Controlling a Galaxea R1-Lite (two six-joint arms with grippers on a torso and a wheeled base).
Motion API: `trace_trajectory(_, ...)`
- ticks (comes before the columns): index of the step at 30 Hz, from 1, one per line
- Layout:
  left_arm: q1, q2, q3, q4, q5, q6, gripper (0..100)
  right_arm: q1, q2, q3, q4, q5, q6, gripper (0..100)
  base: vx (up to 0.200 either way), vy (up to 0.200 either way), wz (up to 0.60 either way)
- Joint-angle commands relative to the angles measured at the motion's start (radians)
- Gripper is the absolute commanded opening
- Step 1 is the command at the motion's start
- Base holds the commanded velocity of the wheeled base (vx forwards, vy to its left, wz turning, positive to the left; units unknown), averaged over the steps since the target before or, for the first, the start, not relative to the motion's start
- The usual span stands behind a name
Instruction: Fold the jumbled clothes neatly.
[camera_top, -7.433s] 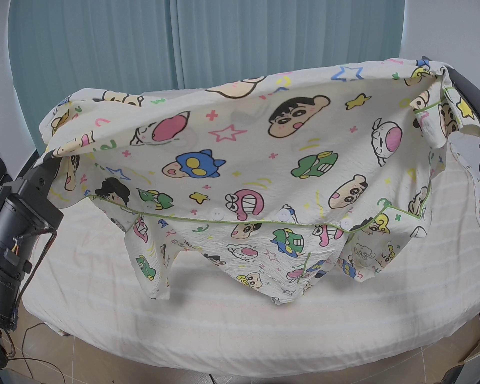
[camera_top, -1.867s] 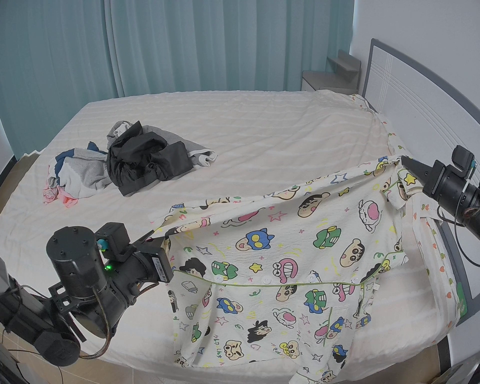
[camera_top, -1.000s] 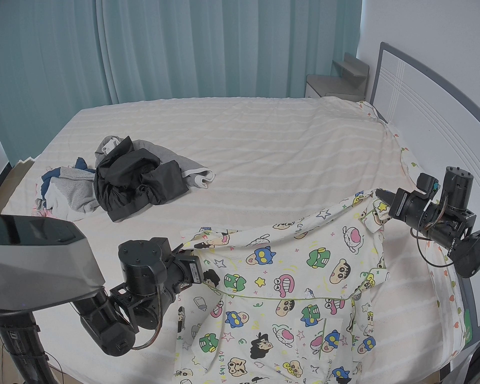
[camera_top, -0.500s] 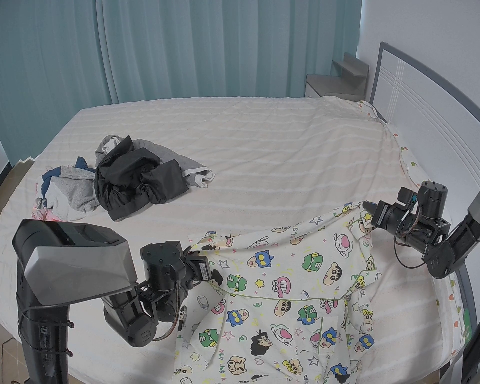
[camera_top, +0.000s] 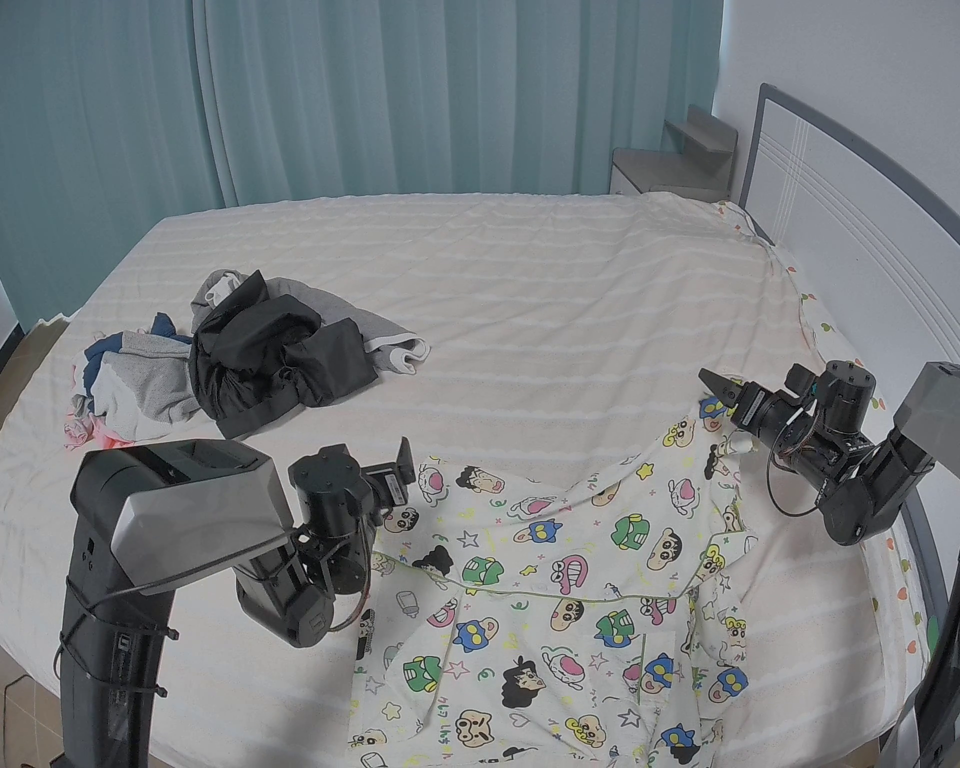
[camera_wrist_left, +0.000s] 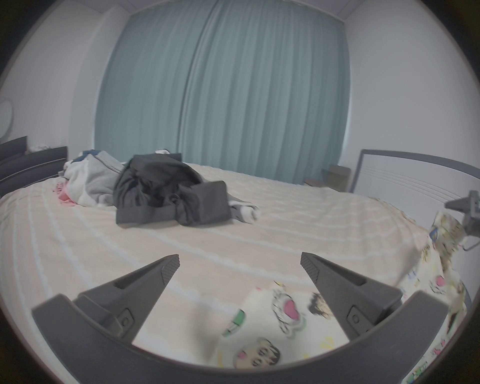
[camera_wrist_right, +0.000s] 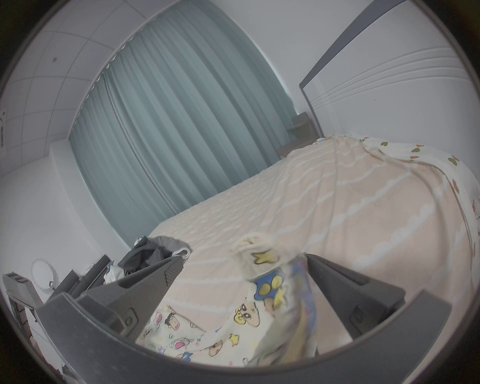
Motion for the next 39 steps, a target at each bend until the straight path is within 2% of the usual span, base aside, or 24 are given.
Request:
trace_trajectory(1,0.038,0.031,-0.047,-0.009,0.011,-0.001,100,-0.037,0.028,-0.015,-0.011,-0.015,0.012,100,0.000,0.000,0.00)
trace_trajectory(8,0.039,0.007,-0.008,-0.014,0.010,-0.001,100,-0.103,-0.058,0.037,-0.011,-0.036,0.029,100,0.000,0.000,0.00)
trace_trajectory(14,0.039,0.001,-0.027,0.101,-0.001,-0.046,100,-0.102,-0.241,0.212,-0.006,-0.062,0.048,100,0.000,0.000,0.00)
trace_trajectory(16,0.039,-0.035,-0.090,0.262,-0.009,-0.153,100,-0.095,-0.406,0.325,0.006,-0.081,0.045,100,0.000,0.000,0.00)
trace_trajectory(20,0.041,-0.067,-0.202,0.506,-0.009,-0.299,100,-0.095,-0.596,0.417,0.055,-0.091,0.043,100,0.000,0.000,0.00)
trace_trajectory(21,0.042,-0.082,-0.238,0.592,-0.013,-0.360,100,-0.095,-0.675,0.442,0.092,-0.096,0.042,100,0.000,0.000,0.00)
trace_trajectory(22,0.042,-0.090,-0.248,0.618,-0.018,-0.380,100,-0.095,-0.699,0.448,0.107,-0.096,0.042,100,0.000,0.000,0.00)
trace_trajectory(23,0.042,-0.128,-0.255,0.722,-0.064,-0.456,100,-0.097,-0.796,0.460,0.182,-0.096,0.043,100,0.000,0.000,0.00)
trace_trajectory(25,0.038,-0.165,-0.248,0.793,-0.119,-0.508,100,-0.099,-0.859,0.463,0.251,-0.096,0.042,100,0.000,0.000,0.00)
trace_trajectory(27,0.021,-0.230,-0.194,0.882,-0.224,-0.591,100,-0.097,-0.949,0.456,0.373,-0.088,0.043,100,0.000,0.000,0.00)
trace_trajectory(28,0.013,-0.243,-0.179,0.891,-0.243,-0.603,100,-0.097,-0.963,0.454,0.392,-0.088,0.043,100,0.000,0.000,0.00)
trace_trajectory(29,-0.016,-0.283,-0.111,0.899,-0.303,-0.623,100,-0.095,-1.000,0.449,0.442,-0.085,0.043,100,0.000,0.000,0.00)
trace_trajectory(31,-0.067,-0.320,0.007,0.885,-0.365,-0.617,100,-0.095,-1.034,0.448,0.485,-0.078,0.043,100,0.000,0.000,0.00)
trace_trajectory(33,-0.097,-0.335,0.055,0.868,-0.380,-0.614,100,-0.095,-1.041,0.448,0.494,-0.076,0.043,100,0.000,0.000,0.00)
trace_trajectory(34,-0.140,-0.352,0.121,0.833,-0.388,-0.609,100,-0.095,-1.049,0.456,0.495,-0.085,0.045,100,0.000,0.000,0.00)
trace_trajectory(39,-0.229,-0.372,0.229,0.834,-0.383,-0.620,100,-0.097,-1.072,0.485,0.498,-0.078,0.043,100,0.000,0.000,0.00)
